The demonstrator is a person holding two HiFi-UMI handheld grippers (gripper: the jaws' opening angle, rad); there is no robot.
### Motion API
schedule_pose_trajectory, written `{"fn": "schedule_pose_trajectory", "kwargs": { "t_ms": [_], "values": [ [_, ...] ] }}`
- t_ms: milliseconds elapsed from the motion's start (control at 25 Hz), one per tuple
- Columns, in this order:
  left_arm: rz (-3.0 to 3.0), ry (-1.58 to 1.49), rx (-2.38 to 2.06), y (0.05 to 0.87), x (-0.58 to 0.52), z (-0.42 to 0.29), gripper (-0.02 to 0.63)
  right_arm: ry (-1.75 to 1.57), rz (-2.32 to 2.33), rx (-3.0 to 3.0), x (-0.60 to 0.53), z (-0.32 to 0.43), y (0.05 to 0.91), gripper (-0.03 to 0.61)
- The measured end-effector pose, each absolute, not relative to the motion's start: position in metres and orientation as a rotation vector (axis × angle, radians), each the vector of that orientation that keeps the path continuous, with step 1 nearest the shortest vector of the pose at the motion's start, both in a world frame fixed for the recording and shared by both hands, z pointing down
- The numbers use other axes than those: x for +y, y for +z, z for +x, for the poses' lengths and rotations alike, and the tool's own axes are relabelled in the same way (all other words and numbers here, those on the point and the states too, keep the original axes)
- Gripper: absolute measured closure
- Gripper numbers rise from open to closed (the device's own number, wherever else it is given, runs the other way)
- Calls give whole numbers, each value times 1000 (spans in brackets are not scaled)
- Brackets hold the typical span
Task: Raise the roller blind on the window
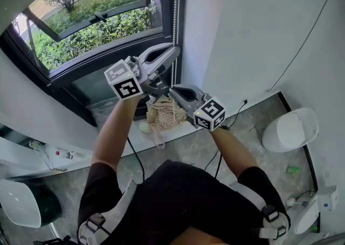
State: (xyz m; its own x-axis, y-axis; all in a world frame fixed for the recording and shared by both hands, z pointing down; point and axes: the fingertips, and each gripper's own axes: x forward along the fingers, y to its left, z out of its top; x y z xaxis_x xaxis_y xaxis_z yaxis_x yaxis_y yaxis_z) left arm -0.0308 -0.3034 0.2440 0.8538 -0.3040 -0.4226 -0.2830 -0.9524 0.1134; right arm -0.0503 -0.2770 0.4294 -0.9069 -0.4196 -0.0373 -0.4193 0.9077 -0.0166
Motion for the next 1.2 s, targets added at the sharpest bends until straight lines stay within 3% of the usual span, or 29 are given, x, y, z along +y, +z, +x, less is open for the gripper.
{"fn": "schedule_pose_trajectory", "kwargs": {
  "t_ms": [200,520,760,840,960,1200],
  "values": [
    [3047,-550,-573,267,-308,-25,598,-35,-668,3094,-276,-49,454,575],
    [3011,-308,-674,386,-308,-23,597,-275,-702,3305,-261,-40,569,575],
    [2976,-321,-739,410,-305,-24,597,-304,-679,3400,-257,-47,593,574],
    [2988,-301,-764,410,-305,-26,597,-260,-668,3402,-256,-47,585,563],
    [2990,-284,-784,411,-306,-32,597,-206,-664,3318,-262,-36,545,457],
    [2976,-303,-805,411,-307,-43,597,-4,-701,2946,-303,-12,378,448]
  ]
}}
